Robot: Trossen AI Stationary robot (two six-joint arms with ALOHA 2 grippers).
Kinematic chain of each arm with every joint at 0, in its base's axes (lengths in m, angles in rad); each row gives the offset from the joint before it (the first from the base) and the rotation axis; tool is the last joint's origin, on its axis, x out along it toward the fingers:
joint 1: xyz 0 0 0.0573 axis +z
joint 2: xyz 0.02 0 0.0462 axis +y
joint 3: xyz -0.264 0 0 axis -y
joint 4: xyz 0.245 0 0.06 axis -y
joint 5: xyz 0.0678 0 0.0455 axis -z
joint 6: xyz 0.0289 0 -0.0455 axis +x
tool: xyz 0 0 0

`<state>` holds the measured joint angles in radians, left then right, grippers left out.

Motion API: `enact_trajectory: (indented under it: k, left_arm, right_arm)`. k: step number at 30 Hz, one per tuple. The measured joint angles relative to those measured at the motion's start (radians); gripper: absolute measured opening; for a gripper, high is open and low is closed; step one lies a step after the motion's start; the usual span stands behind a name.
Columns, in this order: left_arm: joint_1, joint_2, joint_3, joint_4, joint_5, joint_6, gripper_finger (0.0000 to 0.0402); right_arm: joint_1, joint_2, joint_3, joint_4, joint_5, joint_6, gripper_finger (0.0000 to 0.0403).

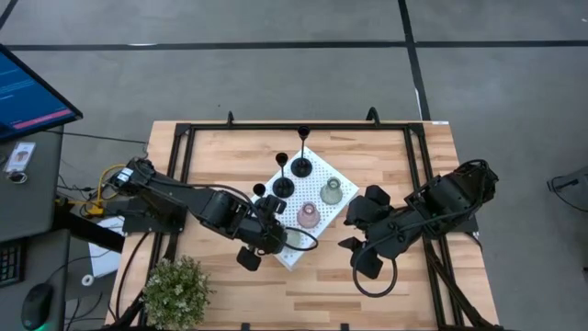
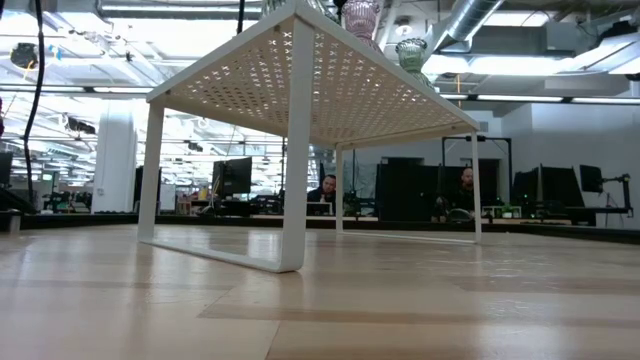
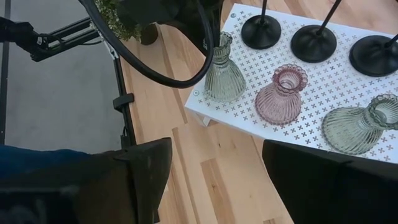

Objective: Pick & Place candle stick holders
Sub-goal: Put the green glass candle holder on the shelf

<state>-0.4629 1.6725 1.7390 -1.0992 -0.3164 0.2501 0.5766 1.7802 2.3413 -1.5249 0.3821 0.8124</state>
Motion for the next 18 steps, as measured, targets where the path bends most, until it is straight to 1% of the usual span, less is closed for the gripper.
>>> enact_trajectory:
  k: [6,18]
  left_arm:
    - [0.000,0.000,0.000,0.000,-0.001,0.000,0.0058]
    - [0.000,0.001,-0.001,-0.001,-0.027,0.005,0.0094]
  right_arm:
    - [0.000,0.000,0.000,0.000,-0.016,0.000,0.0243]
    - [0.000,0.000,0.000,0.001,-0.016,0.000,0.0243]
